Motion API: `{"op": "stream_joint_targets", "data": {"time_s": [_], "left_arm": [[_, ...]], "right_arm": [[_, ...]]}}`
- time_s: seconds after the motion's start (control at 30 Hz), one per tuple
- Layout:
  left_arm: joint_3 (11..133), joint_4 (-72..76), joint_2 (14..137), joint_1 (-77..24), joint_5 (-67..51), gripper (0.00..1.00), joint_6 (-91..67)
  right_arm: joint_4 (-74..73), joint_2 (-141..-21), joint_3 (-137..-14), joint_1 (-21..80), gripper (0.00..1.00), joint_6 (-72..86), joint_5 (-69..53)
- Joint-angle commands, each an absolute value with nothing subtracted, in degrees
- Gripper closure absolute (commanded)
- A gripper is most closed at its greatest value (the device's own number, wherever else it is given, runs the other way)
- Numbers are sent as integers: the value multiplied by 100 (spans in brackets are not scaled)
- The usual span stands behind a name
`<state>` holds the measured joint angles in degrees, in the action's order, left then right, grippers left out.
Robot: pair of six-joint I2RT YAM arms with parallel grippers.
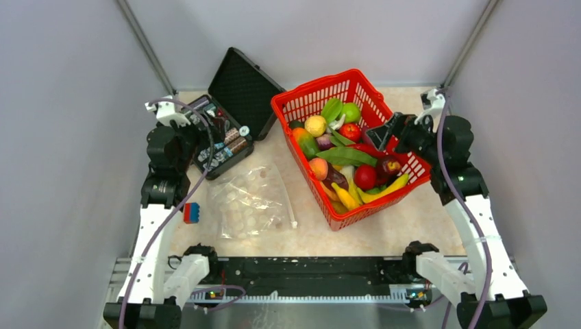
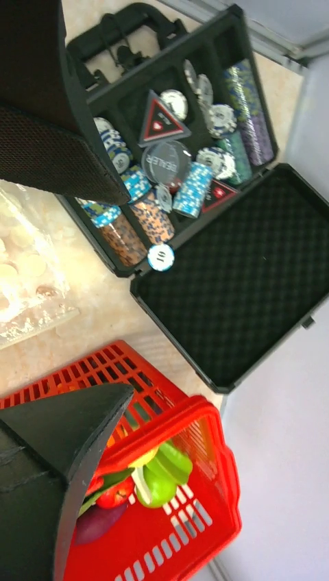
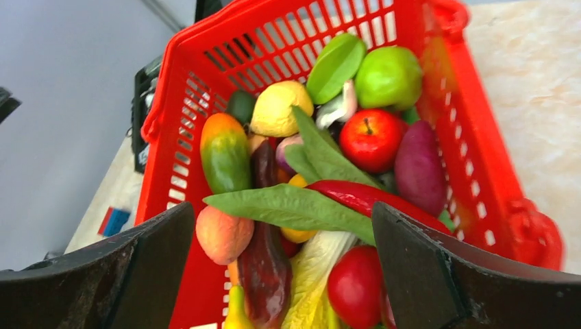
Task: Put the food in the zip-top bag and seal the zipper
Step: Move the bin to the center of the board.
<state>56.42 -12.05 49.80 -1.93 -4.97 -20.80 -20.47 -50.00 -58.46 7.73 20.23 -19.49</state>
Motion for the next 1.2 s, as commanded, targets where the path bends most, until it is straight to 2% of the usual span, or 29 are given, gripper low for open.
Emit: {"op": "stream_joint_targets", "data": {"time_s": [0.0, 0.13, 0.23, 0.4, 0.53, 0.67, 0.8, 1.03, 1.17], "left_arm": [[5345, -1018, 4752, -193, -77, 1, -2303], [5044, -887, 4346, -193, -297, 1, -2421], [4818, -1141, 3998, -193, 195, 1, -3186], [4405, -732, 3533, -185, -530, 1, -2844], [4450, -1029, 3632, -185, -1004, 1, -2636], [4402, -1322, 3760, -185, -1422, 1, -2520], [4197, -1542, 3704, -185, -1302, 1, -2572], [3905, -1357, 3550, -185, -1147, 1, -2720], [4063, -1544, 3590, -185, -1045, 1, -2544]], "right_arm": [[-1910, -5201, -6123, 935, 1, 2057, -2758], [-2065, -5340, -6525, 1553, 1, 1662, -2611], [-2394, -5634, -6998, 2319, 1, 1338, -2295], [-3126, -6205, -7506, 4156, 1, 700, 9], [-3020, -6578, -7532, 5110, 1, 700, 920], [-2008, -6476, -6974, 5377, 1, 1084, 145], [-1563, -6701, -6847, 5455, 1, 1559, -947], [-1809, -7577, -7262, 6118, 1, 1601, -570], [-2243, -8078, -7515, 6351, 1, 1681, 358]]}}
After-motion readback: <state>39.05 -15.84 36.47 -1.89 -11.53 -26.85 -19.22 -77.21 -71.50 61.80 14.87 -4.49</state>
